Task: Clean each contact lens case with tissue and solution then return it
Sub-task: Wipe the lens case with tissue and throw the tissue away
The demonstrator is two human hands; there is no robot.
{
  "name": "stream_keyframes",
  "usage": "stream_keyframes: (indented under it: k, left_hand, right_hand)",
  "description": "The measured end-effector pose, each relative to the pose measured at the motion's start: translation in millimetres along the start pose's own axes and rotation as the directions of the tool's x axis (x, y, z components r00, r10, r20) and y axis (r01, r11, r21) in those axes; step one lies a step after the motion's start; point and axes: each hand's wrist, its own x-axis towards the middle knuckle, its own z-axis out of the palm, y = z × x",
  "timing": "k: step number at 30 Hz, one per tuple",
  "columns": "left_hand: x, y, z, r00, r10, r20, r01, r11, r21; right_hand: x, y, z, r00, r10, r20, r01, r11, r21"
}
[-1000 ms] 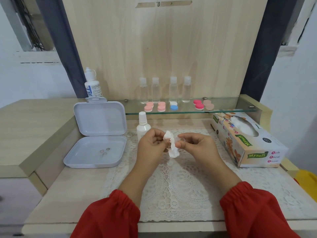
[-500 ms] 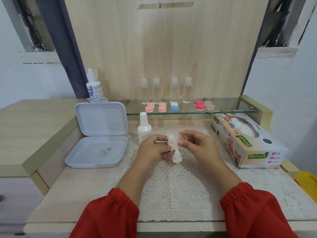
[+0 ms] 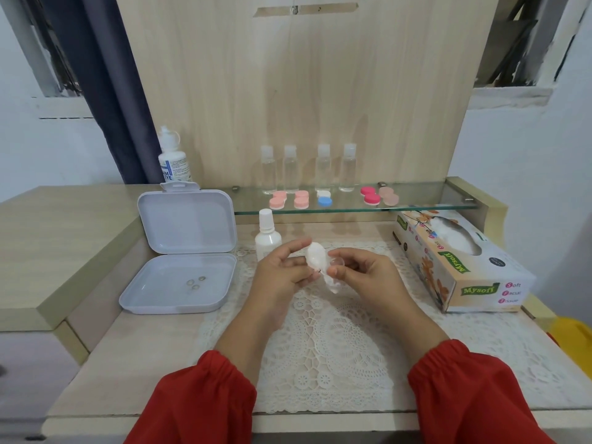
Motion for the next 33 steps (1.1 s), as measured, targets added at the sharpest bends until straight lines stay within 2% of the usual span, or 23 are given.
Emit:
stream_keyframes:
  k: [4,8,14,18,20,23,27,29,33]
  left_hand:
    - [-3,-3,4,0.994,0.013,0.110,-0.021,0.997,0.076]
    - [-4,-5,4,0.996,0.058,0.070,-0.071,0.979,0.189]
    - [0,-4,3,0.998,0.062,-0.014,-0.057,0.971,0.234]
    - [0,-5,3,0.999,0.050,-0.005,-0.048,0.976,0.213]
    - [-1,-5,3,0.999,0.048,-0.001,-0.047,0.974,0.220]
    - [-1,-5,2,0.999,0.050,0.013,-0.051,0.972,0.229]
    - [-3,-6,4,0.998,0.057,0.038,-0.064,0.966,0.251]
    - [-3,-7,4,0.996,0.073,0.054,-0.086,0.954,0.289]
    - [-3,-7,4,0.993,0.084,0.086,-0.107,0.940,0.323]
  right_hand:
    - [0,1,-1,1.000,0.012,0.023,-0.012,1.000,0.010]
    - [1,3,-1,0.999,0.022,0.043,-0.022,1.000,-0.016]
    - [-1,3,1,0.990,0.110,0.089,-0.097,0.985,-0.140]
    - [2,5,-1,0.994,0.106,-0.011,-0.106,0.978,-0.180]
    - [4,7,-5,0.993,0.117,-0.035,-0.120,0.987,-0.107]
    - [4,5,-6,0.978,0.206,-0.032,-0.200,0.971,0.128]
    - [5,-5,-7,0.924,0.374,0.082,-0.362,0.782,0.507]
    - [3,-8,-9,0.907,0.383,0.173,-0.411,0.724,0.554]
    - [1,-7,-9,0.927,0.333,0.170,-0.373,0.786,0.493]
